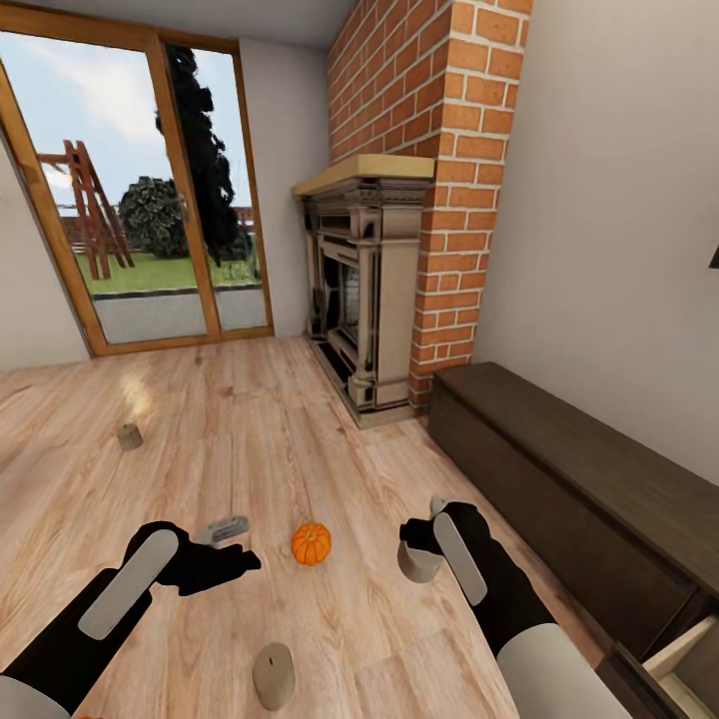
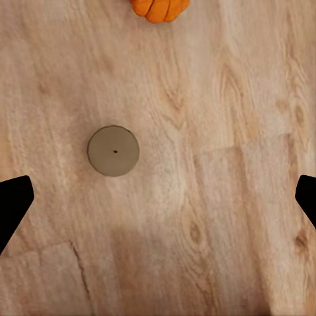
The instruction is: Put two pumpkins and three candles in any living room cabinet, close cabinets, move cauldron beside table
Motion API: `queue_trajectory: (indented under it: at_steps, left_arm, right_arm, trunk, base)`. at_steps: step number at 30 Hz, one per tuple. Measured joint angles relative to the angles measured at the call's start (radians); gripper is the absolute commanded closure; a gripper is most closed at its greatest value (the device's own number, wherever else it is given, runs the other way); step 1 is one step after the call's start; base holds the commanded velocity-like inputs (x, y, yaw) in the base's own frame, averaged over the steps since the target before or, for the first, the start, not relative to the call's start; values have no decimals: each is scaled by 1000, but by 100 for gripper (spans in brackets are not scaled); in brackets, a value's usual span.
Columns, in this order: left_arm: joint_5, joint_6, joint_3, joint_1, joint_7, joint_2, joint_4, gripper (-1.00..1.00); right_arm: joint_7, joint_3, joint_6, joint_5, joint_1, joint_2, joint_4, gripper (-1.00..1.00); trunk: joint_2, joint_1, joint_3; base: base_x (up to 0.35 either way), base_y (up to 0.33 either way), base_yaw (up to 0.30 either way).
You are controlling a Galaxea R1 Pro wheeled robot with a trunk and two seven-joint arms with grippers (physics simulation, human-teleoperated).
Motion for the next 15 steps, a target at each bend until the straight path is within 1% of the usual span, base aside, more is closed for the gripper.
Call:
queue_trajectory:
  at_steps: [2,10,12,13,14,15]
  left_arm:
    - [0,-1,0,0,0,0,0,-100]
    - [0,-4,-1,0,0,-1,0,-100]
    - [0,-5,-2,0,0,-1,2,-100]
    - [-3,-8,-2,0,0,-2,7,-100]
    - [-10,-16,-3,0,0,-5,14,-100]
    - [-30,-35,-4,0,-1,-17,27,-100]
  right_arm:
    - [1,0,0,0,0,0,-2,100]
    - [4,0,0,0,0,-4,-10,100]
    - [4,1,1,-1,1,-5,-43,100]
    - [5,1,4,-1,3,-5,-75,100]
    - [5,1,8,-1,7,-6,-113,100]
    - [4,2,14,-3,18,-6,-168,100]
  trunk:
    - [0,0,0]
    - [-56,31,-25]
    - [-70,38,-31]
    - [-77,42,-34]
    - [-84,46,-37]
    - [-91,50,-41]
  base:
    - [3,1,0]
    - [0,0,0]
    - [0,0,0]
    - [0,0,0]
    - [0,0,0]
    - [0,0,0]
